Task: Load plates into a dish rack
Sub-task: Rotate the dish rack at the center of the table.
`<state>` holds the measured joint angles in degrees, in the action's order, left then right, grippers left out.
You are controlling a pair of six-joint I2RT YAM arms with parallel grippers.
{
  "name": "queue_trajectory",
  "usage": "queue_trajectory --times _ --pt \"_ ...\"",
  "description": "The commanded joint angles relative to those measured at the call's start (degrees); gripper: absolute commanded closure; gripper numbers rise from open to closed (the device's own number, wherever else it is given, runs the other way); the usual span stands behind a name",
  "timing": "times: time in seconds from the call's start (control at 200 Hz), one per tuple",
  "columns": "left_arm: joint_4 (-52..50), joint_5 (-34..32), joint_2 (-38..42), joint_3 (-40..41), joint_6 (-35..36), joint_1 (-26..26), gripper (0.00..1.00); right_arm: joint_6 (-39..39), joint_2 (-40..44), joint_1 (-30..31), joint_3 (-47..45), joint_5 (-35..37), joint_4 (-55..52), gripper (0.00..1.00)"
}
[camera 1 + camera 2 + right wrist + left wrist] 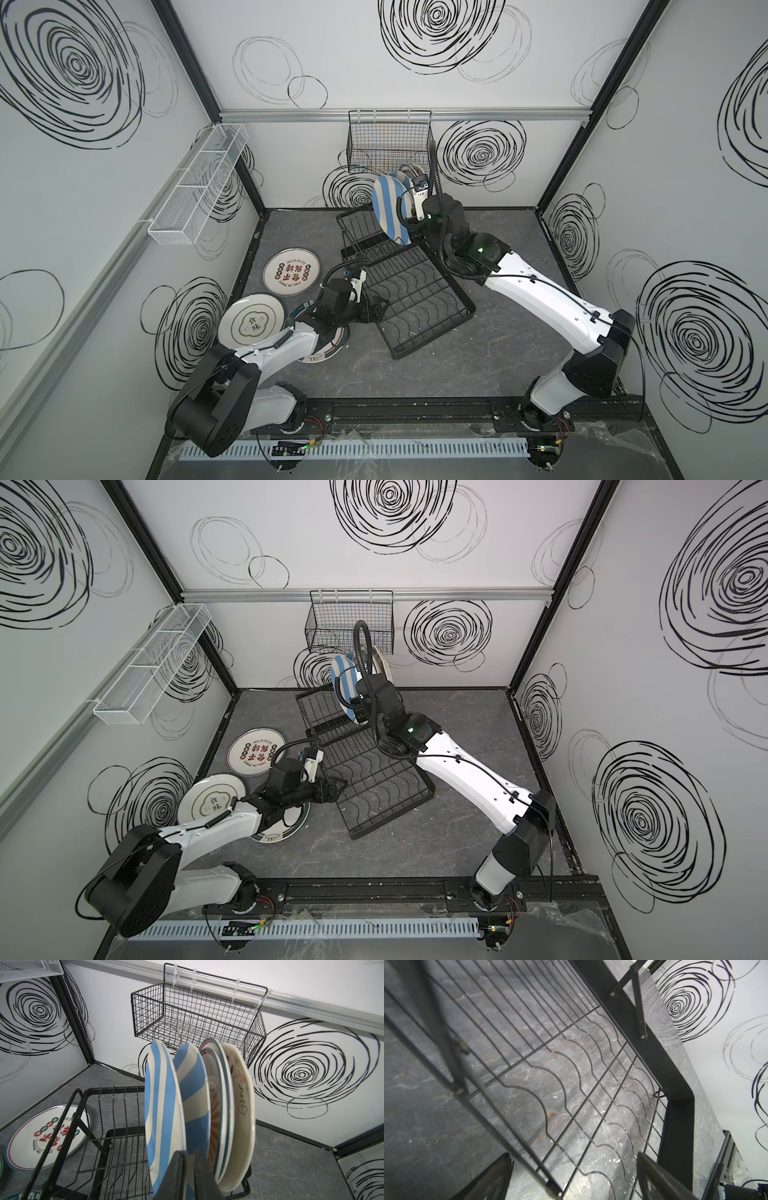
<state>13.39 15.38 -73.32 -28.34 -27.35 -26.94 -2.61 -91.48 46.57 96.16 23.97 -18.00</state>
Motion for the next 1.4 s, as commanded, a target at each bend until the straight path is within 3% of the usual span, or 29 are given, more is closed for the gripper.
queue_trajectory --times 0.0,0.12,0.2,0.39,0.46,0.77,1.006,1.391 --pt "4.3 -0.2 -1.6 -2.9 2.3 -1.5 0.04 0.8 0.5 0.4 2.6 2.1 -0.6 0.81" --pt "4.5 -0.5 -2.9 -4.2 2.6 -3.5 0.04 0.8 0.6 0.5 2.6 2.0 -0.5 0.88" --pt "4.8 -0.8 -3.0 -4.1 2.4 -4.4 0.04 0.3 0.2 0.5 2.5 1.2 -0.7 0.88" --pt "4.4 -1.4 -2.0 -2.5 2.0 -4.5 0.04 -0.3 -1.0 0.1 2.4 0.5 -1.0 0.56" --pt "3.8 -1.3 -1.6 -2.0 1.9 -4.0 0.04 -0.3 -0.8 -0.5 3.3 -0.3 -1.0 0.49" --pt "3.6 -0.8 0.6 -0.1 1.6 -1.9 0.04 -1.8 -3.4 -2.4 10.2 -11.4 -6.1 0.43" --pt "6.1 0.1 -2.3 -2.2 2.6 -2.8 0.04 -1.9 -1.5 -1.1 11.5 -13.6 -6.8 0.40" --pt "7.0 -1.3 -10.3 -10.0 7.9 -13.0 0.04 -2.6 12.1 -2.7 -3.6 -13.3 -5.7 0.37"
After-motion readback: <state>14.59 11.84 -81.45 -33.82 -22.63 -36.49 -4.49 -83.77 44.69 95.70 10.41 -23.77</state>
